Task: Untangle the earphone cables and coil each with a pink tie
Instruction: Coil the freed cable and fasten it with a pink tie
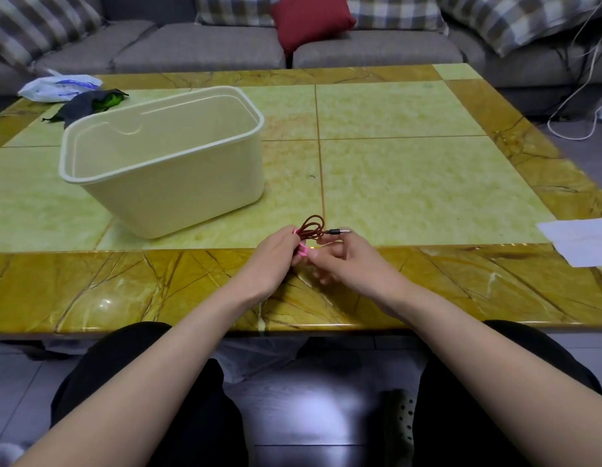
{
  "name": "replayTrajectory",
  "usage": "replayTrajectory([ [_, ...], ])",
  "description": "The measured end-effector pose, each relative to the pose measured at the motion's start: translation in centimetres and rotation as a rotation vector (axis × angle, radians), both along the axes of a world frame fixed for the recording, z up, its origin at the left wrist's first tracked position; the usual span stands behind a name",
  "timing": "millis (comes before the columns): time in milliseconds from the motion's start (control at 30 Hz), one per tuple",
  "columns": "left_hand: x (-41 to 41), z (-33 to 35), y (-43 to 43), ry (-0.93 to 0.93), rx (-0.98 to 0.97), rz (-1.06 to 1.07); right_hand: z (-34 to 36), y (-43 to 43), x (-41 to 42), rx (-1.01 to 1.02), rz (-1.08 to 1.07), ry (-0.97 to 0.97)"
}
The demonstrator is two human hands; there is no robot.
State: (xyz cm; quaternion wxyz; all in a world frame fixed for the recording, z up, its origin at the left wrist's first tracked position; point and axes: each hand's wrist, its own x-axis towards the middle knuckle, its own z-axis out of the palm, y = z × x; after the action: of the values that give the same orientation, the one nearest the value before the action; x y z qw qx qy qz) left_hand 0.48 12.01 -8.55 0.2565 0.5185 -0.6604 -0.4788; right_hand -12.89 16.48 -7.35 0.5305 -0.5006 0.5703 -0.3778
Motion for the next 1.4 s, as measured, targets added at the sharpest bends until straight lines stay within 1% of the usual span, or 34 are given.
replayTrajectory([
  [100,0.2,-0.2,0.1,-0.009,-0.01,-0.061,-0.5,0.0,0.0,-0.065,-0.035,0.013],
  [267,0.0,0.1,0.5,-0.089,-0.075,-0.159,-1.4,-0.2,-0.5,-0.197,-0.084,0.233],
  [367,0.2,0.0,0.8,-0.11,-0.079,-0.183,-1.0,-0.2,-0.5,-0.258,-0.088,0.276],
  [467,0.2,0.0,0.9,-0.095,-0.078,-0.206,-1.0,-0.4,-0.6,-0.31,-0.114,0.296],
  [533,0.2,0.3,1.0,-0.073,-0.075,-0.23,-0.9,-0.6,-0.6,-0.299,-0.12,0.253],
  [633,0.0,0.6,1.2,0.031,-0.046,-0.242,-0.5,-0.9,-0.5,-0.215,-0.168,0.037],
  [667,0.0,0.6,1.2,0.046,-0.045,-0.226,-0.4,-0.9,-0.5,-0.177,-0.178,-0.001],
  [767,0.1,0.4,1.2,0.054,-0.053,-0.134,-0.6,-0.7,-0.3,-0.063,-0.092,0.05],
  [833,0.2,0.4,1.1,0.067,-0.06,-0.074,-0.9,-0.3,0.0,-0.059,-0.019,0.122],
  [933,0.2,0.3,1.0,0.046,-0.069,-0.052,-1.3,-0.1,0.2,-0.072,-0.001,0.174],
  [1067,0.3,0.3,0.9,-0.012,-0.119,-0.023,-0.8,0.0,0.3,-0.059,-0.04,0.089],
  [1167,0.4,0.5,0.9,-0.007,-0.147,0.015,-0.1,-0.1,0.0,-0.013,-0.052,0.056],
  [1233,0.4,0.6,0.9,-0.041,-0.176,0.06,0.0,-0.2,-0.4,0.027,-0.056,0.021],
  [1300,0.5,0.5,1.0,-0.111,-0.253,0.094,-0.1,-0.5,-0.6,0.088,-0.061,-0.07],
  [1333,0.5,0.5,1.1,-0.109,-0.274,0.095,-0.1,-0.6,-0.8,0.131,-0.059,-0.128],
  [1400,0.7,0.8,1.3,-0.023,-0.235,0.024,-0.1,-0.8,-1.1,0.237,-0.037,-0.248],
])
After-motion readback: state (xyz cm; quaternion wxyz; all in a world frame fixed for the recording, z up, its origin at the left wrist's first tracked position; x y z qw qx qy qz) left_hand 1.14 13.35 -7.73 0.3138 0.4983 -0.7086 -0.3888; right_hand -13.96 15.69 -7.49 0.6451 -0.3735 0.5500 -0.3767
